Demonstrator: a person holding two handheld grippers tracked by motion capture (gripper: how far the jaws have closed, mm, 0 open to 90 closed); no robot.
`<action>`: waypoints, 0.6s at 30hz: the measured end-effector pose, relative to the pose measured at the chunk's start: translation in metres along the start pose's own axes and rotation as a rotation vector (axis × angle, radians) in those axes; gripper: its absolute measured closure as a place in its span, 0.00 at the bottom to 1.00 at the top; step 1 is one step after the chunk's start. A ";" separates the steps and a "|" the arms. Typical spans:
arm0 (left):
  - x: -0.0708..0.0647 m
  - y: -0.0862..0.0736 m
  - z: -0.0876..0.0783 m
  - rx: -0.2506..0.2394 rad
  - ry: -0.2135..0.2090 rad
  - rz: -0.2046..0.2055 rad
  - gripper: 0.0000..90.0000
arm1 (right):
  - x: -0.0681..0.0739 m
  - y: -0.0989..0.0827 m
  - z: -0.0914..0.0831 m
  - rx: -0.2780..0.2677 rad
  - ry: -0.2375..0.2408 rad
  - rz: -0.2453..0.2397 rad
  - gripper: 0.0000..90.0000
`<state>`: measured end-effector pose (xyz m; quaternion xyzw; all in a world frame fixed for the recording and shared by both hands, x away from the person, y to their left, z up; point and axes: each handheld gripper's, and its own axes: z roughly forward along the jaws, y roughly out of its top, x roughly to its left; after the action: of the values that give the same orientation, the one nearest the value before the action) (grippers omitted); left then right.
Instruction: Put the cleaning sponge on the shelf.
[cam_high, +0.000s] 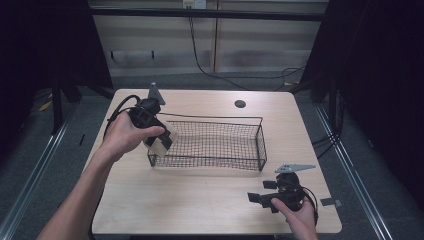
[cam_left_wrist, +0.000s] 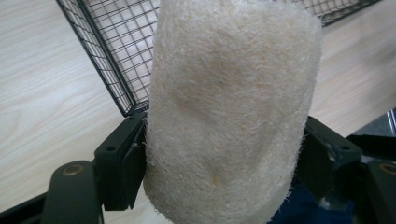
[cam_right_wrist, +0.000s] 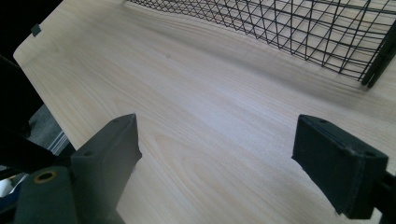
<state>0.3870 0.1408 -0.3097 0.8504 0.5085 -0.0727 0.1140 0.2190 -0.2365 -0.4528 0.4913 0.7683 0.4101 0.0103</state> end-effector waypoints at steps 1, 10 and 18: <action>0.001 0.002 0.000 -0.003 0.006 -0.009 0.28 | 0.000 0.000 0.000 -0.002 -0.002 0.000 0.16; 0.004 0.013 0.008 -0.009 0.033 -0.074 0.28 | -0.001 0.000 0.001 0.001 -0.005 0.002 0.16; 0.007 0.021 0.017 -0.008 0.041 -0.125 0.28 | 0.000 0.000 0.000 -0.004 -0.008 0.005 0.16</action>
<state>0.4087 0.1328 -0.3254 0.8179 0.5630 -0.0602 0.1021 0.2192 -0.2367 -0.4531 0.4948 0.7663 0.4097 0.0133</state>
